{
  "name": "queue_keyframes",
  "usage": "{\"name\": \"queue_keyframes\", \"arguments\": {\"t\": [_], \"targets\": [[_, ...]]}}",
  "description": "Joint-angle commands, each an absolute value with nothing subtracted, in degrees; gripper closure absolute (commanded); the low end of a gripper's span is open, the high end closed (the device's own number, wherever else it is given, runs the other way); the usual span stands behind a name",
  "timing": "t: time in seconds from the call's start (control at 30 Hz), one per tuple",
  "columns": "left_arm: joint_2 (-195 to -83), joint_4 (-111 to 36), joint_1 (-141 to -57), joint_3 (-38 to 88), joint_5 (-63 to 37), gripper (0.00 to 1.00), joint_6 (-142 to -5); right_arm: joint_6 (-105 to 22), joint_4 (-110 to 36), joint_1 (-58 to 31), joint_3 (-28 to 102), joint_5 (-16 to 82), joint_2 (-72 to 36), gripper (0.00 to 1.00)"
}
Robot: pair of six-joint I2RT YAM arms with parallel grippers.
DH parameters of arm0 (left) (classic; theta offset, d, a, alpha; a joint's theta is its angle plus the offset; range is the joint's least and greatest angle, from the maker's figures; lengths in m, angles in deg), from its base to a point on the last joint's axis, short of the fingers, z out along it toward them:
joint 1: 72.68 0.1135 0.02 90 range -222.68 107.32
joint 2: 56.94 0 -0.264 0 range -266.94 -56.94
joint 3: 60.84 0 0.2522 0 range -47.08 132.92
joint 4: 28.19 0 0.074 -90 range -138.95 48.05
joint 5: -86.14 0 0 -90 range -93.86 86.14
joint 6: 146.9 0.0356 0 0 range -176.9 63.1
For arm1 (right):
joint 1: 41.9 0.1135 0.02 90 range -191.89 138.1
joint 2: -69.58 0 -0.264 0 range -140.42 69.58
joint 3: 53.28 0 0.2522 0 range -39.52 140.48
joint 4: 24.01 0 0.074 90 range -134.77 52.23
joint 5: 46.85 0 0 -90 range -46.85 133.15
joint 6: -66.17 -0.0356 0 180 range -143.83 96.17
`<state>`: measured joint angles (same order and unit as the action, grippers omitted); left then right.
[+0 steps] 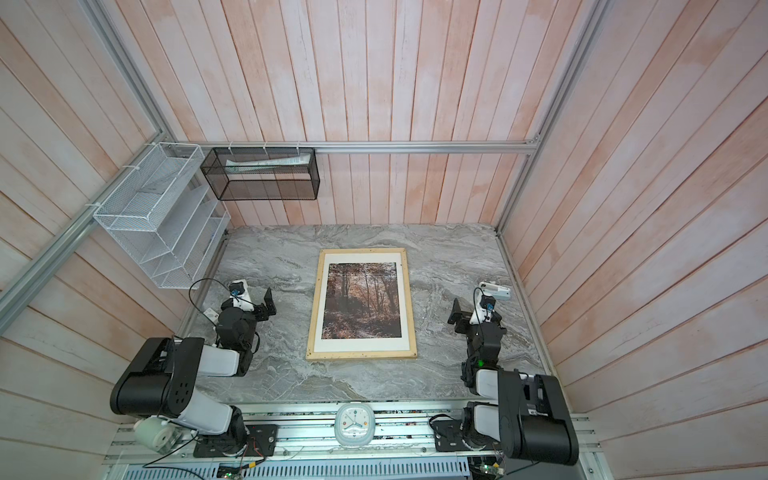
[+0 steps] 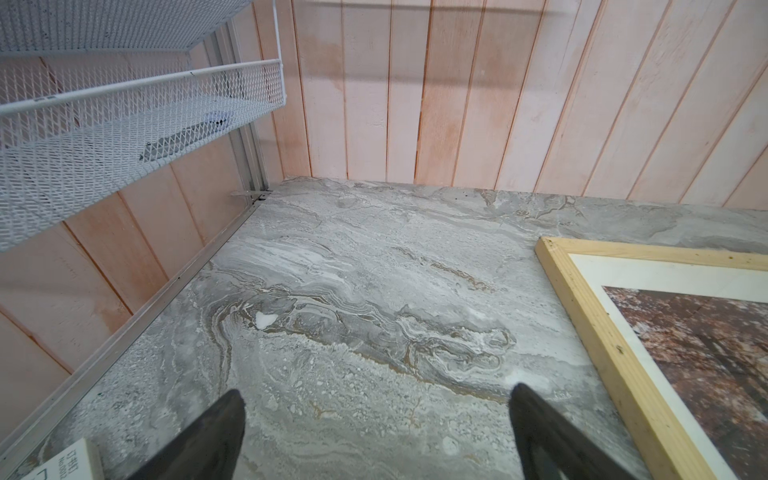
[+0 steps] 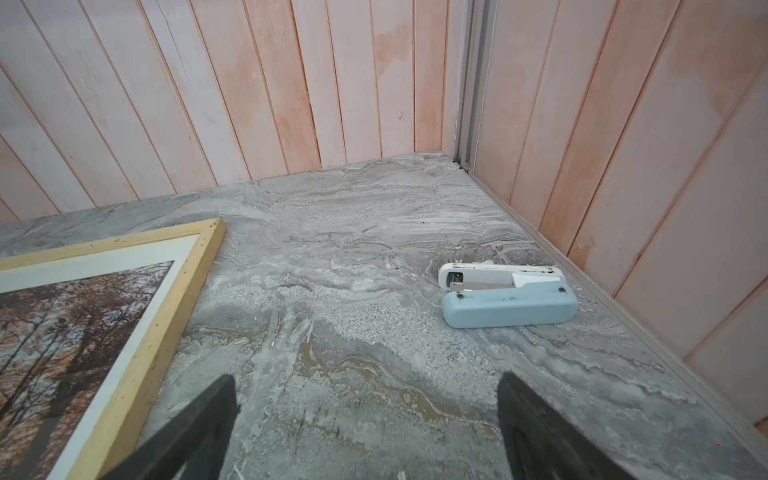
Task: Put the photo into the frame
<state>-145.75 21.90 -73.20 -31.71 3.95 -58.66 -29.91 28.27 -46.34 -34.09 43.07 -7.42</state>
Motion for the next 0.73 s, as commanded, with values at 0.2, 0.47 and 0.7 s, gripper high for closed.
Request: {"name": "queue_keyframes", "arguments": {"t": [0.2, 0.47, 0.7], "targets": [[-145.2, 22.2, -72.9, -30.9, 3.3, 0.00, -59.0, -25.8, 35.5, -46.6, -26.6, 36.9, -18.7, 0.02], [-145.2, 22.2, -73.0, -30.9, 3.2, 0.00, -59.0, -25.2, 31.0, -46.6, -25.5, 36.7, -17.4, 0.02], [-145.2, 22.2, -72.9, -30.9, 3.2, 0.00, -59.0, -25.1, 30.6, -46.5, -25.3, 36.6, -17.3, 0.02]]}}
